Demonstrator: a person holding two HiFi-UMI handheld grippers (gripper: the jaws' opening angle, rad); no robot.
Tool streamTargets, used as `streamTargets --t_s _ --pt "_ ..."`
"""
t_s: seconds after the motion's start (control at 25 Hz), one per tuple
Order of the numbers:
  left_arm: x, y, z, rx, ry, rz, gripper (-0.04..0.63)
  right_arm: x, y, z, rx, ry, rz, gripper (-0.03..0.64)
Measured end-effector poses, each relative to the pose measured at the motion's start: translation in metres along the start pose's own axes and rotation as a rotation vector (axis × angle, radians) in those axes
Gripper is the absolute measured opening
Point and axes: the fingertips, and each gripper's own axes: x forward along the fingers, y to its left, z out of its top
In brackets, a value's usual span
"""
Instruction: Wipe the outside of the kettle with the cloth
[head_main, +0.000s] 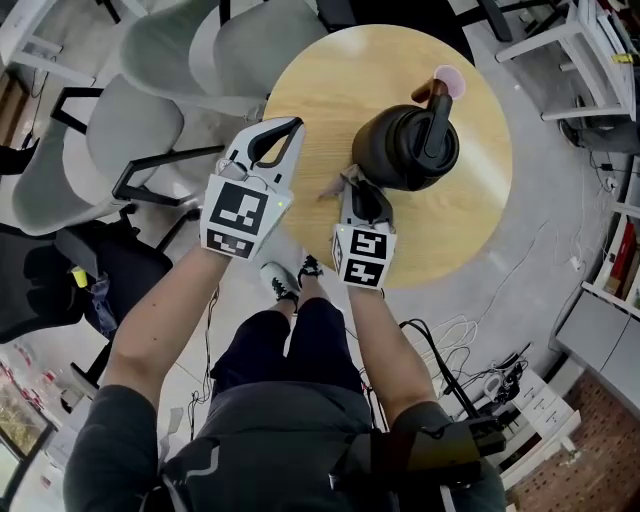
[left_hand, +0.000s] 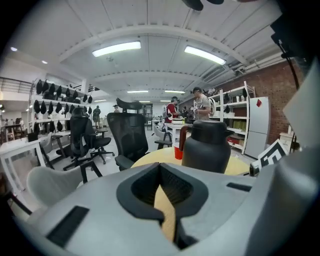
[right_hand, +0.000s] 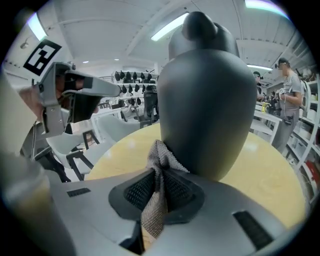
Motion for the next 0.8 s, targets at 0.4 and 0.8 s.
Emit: streamTargets --t_s 0.4,0.8 --pt "0.020 0.008 0.037 0.077 0.010 -0.118 0.008 -0.049 0.027 0.107 0.029 -0.267 -0.018 0.057" --pt "0.084 0.002 0.057 0.256 -0.054 -0.421 0.008 -0.064 0.015 0.117 0.131 -0.335 -0.288 0.055"
